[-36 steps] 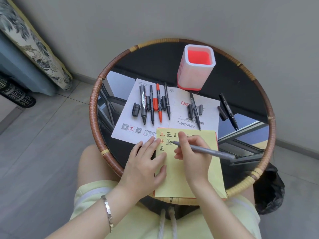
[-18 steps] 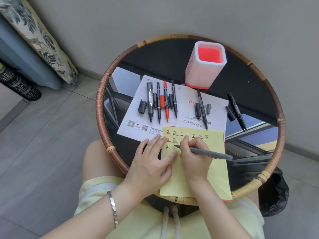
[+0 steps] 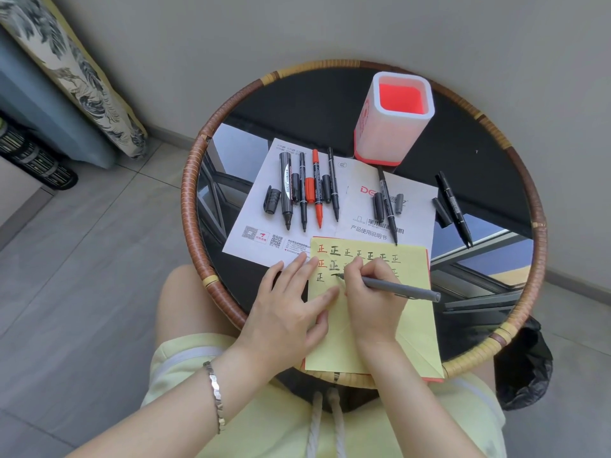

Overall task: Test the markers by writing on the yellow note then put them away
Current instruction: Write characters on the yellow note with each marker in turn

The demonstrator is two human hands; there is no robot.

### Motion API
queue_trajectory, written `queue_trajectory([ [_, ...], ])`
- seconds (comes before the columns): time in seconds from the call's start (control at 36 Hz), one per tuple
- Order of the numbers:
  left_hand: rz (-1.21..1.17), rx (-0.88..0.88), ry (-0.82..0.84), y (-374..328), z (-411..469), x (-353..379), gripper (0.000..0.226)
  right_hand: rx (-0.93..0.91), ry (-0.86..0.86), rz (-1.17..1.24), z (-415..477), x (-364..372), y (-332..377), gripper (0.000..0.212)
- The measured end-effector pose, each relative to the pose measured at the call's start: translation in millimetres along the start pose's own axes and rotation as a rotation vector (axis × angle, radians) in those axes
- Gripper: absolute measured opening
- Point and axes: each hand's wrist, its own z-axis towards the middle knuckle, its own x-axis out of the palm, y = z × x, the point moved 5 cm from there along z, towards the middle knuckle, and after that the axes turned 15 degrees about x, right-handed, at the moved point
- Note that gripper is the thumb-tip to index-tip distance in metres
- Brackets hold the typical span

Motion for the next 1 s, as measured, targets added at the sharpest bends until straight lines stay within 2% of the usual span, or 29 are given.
queue_trajectory([
  [1.0,-0.009,0.0,-0.003,0.1,-0.1,1.6,0.034,0.002,0.049,-0.007,-0.7,1.4,1.5,0.045],
])
